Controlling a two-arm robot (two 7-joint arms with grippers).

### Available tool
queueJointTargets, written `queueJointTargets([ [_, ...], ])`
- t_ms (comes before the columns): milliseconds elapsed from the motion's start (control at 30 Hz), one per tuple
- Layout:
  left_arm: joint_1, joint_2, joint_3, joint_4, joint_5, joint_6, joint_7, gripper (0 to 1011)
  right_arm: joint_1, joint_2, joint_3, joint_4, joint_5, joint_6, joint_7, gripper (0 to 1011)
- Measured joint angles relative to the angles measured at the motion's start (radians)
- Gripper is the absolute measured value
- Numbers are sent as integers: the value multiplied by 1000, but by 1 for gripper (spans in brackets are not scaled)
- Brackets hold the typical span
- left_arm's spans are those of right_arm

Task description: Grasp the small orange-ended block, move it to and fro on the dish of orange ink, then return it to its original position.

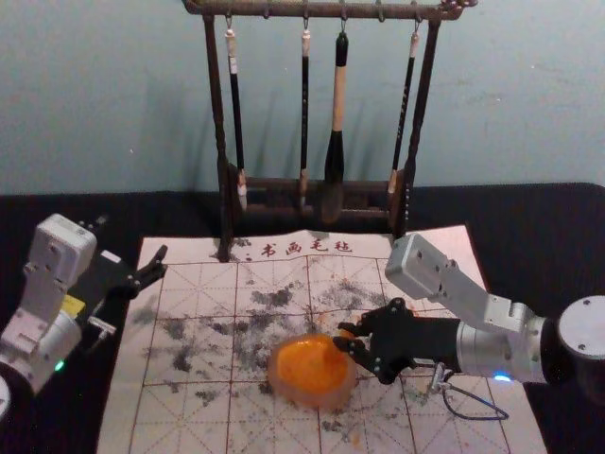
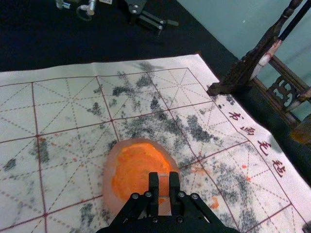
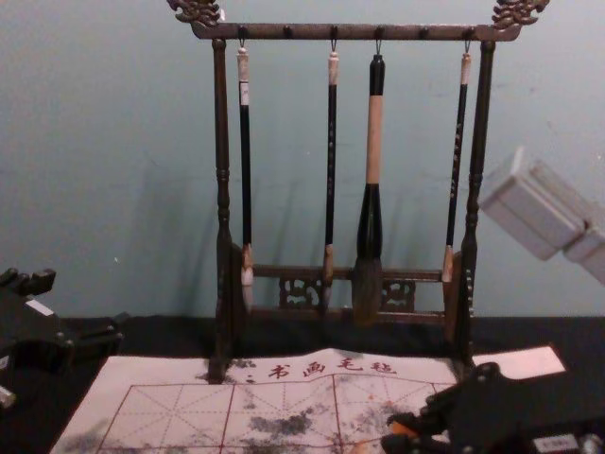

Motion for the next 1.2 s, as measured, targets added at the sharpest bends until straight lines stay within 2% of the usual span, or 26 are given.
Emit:
queueJointTargets([
  [233, 0, 0, 0, 0, 0, 0, 0, 1001, -25, 36, 6, -54, 6, 15, 8, 95],
  [467, 0, 0, 0, 0, 0, 0, 0, 1001, -32, 52, -3, -84, 5, 27, 20, 95],
  [933, 0, 0, 0, 0, 0, 0, 0, 1001, -6, 37, -43, -89, -17, 34, 41, 95],
  [1200, 0, 0, 0, 0, 0, 0, 0, 1002, 18, 15, -58, -69, -36, 40, 41, 95],
])
